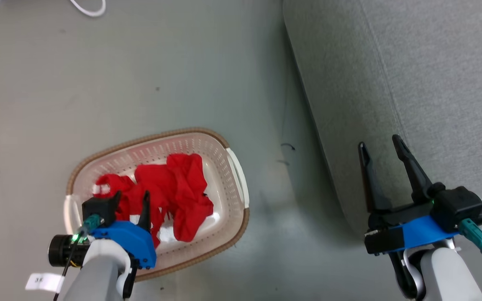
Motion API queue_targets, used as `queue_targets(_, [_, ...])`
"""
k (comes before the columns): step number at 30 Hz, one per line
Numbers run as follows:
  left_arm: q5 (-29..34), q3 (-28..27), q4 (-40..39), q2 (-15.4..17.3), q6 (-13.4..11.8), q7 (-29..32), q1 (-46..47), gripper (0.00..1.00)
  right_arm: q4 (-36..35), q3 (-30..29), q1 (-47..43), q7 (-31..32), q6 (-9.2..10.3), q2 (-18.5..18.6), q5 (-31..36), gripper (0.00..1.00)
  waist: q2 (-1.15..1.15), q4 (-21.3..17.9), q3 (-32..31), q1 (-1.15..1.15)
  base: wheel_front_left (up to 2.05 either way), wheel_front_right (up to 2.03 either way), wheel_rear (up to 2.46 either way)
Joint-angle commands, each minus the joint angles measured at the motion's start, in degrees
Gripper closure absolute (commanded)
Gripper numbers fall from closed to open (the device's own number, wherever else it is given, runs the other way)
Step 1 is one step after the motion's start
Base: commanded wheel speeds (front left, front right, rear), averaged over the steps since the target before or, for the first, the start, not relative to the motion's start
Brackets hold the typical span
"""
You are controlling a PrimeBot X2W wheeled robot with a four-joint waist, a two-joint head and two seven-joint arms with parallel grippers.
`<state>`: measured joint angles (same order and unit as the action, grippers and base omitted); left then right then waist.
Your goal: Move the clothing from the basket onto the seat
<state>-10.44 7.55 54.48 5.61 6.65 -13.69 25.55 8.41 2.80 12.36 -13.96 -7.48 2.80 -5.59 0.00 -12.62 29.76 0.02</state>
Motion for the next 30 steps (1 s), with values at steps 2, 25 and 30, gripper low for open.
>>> queue_targets(2, [0.4, 0.7, 3.8, 0.5, -0.1, 0.5, 3.9, 0.00, -0.1, 0.6, 1.8, -0.6, -0.03, 0.2, -0.4, 0.00, 0.00, -1.1, 4.7, -0.02, 0.00, 0.00, 0.00])
queue_targets(25, [0.3, 2.2, 17.9, 1.1, -6.3, 8.3, 17.0, 0.00, -1.7, 4.4, 5.3, -1.3, -0.03, 0.2, -2.5, 0.00, 0.00, -2.9, 16.3, -0.02, 0.00, 0.00, 0.00])
queue_targets(30, [0.1, 2.8, 18.4, 1.0, -6.7, 10.1, 18.2, 1.00, -2.0, 4.7, 5.3, -1.3, -0.03, 0.2, -3.2, 0.00, 0.00, -3.3, 17.5, -0.02, 0.00, 0.00, 0.00])
